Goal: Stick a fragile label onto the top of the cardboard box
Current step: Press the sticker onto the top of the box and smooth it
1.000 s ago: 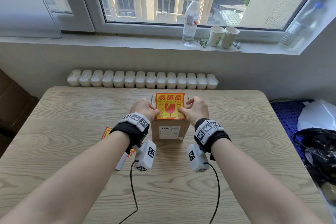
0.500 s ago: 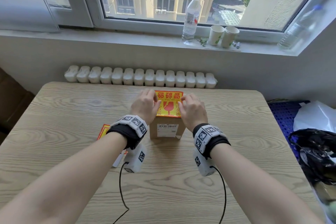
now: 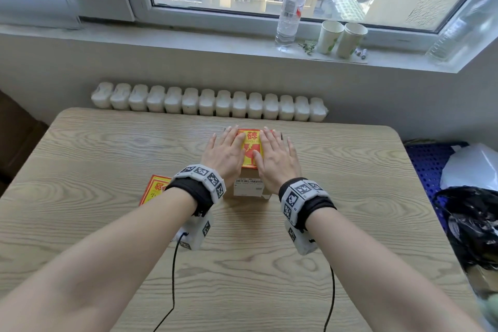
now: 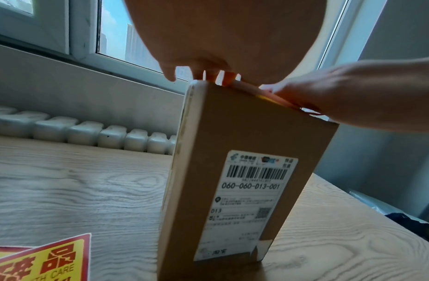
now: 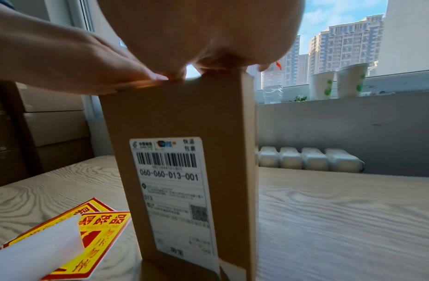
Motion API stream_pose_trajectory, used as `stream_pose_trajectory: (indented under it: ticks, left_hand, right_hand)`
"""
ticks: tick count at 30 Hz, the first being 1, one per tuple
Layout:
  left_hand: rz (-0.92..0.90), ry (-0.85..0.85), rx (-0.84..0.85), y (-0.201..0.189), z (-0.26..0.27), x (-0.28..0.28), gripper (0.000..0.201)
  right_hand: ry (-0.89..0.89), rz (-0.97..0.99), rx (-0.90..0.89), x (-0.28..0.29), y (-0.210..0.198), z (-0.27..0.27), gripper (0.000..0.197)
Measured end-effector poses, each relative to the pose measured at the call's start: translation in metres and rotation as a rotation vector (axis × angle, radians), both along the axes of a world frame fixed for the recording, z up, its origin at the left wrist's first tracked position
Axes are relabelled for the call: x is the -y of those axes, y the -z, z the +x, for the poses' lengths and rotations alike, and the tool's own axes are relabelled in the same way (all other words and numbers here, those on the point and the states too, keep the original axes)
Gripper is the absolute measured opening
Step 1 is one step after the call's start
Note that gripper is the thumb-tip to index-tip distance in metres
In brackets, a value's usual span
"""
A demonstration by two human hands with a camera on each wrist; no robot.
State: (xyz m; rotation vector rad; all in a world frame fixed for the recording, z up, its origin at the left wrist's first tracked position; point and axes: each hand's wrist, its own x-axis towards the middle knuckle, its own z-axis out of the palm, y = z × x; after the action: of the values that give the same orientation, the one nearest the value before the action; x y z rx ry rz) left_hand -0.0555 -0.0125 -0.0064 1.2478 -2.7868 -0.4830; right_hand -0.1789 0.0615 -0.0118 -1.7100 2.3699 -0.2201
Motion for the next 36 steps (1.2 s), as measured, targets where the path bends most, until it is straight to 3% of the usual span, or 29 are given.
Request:
stream_pose_trajectory:
  ticks: [9, 16, 25, 36]
  left_hand:
    - [-0.019, 0.02, 0.069, 0.012, 0.0, 0.002, 0.055]
    - [-0.036, 0.048, 0.079, 0.015, 0.003, 0.006, 0.06]
    - [-0.037, 0.126, 0.094, 0.012, 0.02, 0.011, 0.061]
    - [0.002, 0.116, 0.082, 0.011, 0.023, 0.0, 0.06]
  right_hand:
    - [-0.073, 0.029, -0.082, 0.014, 0.01, 0.007, 0.056]
    - [-0.025, 0.081, -0.036, 0.014, 0.007, -0.008, 0.064]
    - [-0.046, 0.083, 0.062, 0.005, -0.001, -0.012, 0.059]
    - [-0.052, 0.094, -0.045, 0.0, 0.008, 0.004, 0.068]
